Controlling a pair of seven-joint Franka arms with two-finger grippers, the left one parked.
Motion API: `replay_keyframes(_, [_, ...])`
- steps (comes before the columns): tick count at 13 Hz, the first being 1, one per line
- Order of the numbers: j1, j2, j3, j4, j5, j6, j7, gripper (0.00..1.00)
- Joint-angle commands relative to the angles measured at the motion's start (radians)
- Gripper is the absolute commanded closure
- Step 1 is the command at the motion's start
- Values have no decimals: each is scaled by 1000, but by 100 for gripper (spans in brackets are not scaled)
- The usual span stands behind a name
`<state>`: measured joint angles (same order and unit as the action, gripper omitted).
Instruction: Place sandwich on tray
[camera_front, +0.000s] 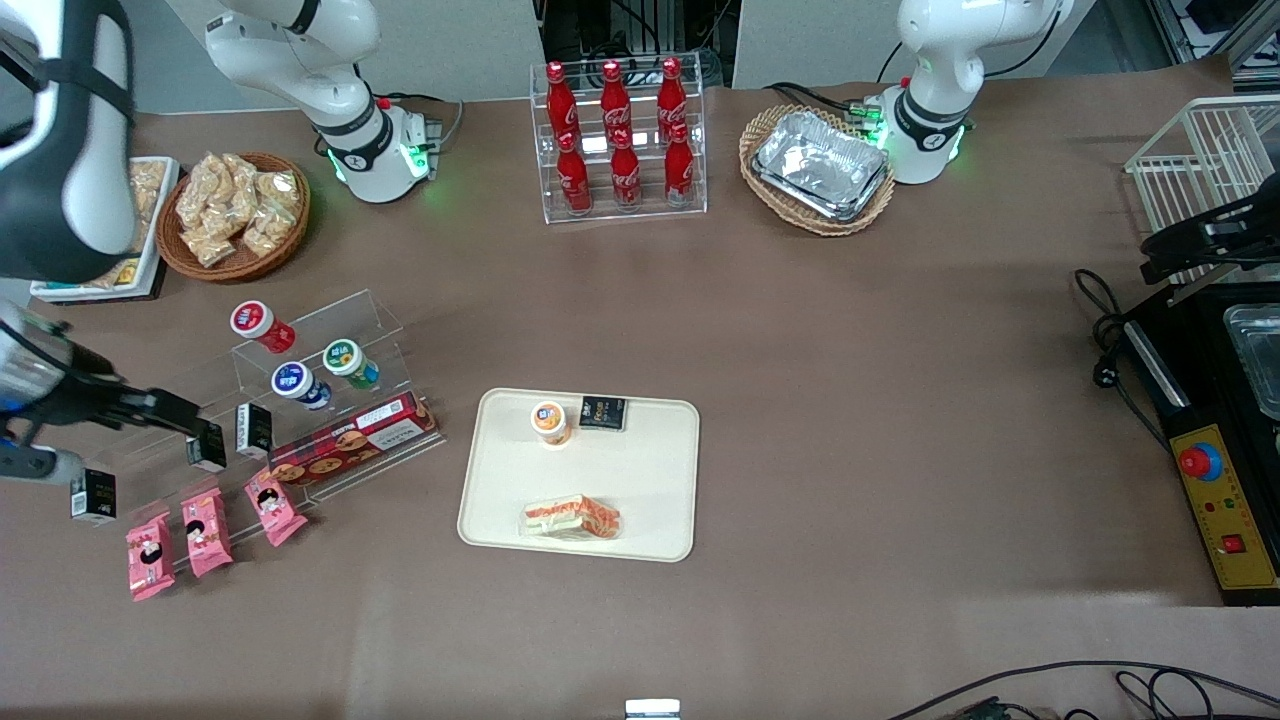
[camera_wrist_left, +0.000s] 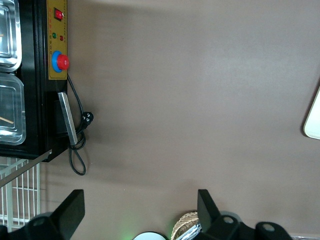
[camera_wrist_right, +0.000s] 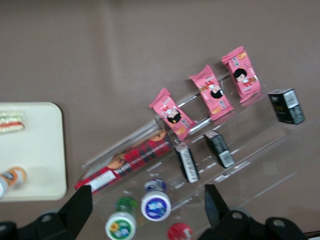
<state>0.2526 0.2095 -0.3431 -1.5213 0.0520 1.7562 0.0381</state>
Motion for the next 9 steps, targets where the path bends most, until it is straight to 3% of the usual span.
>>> replay_keyframes(1, [-76,-61,10,-34,5,-49,-196,0])
replay_keyframes(5, [-134,-136,10,-56,5,-93,-211,0])
replay_keyframes(9, [-136,-188,10,-123,3,-83,-242,0])
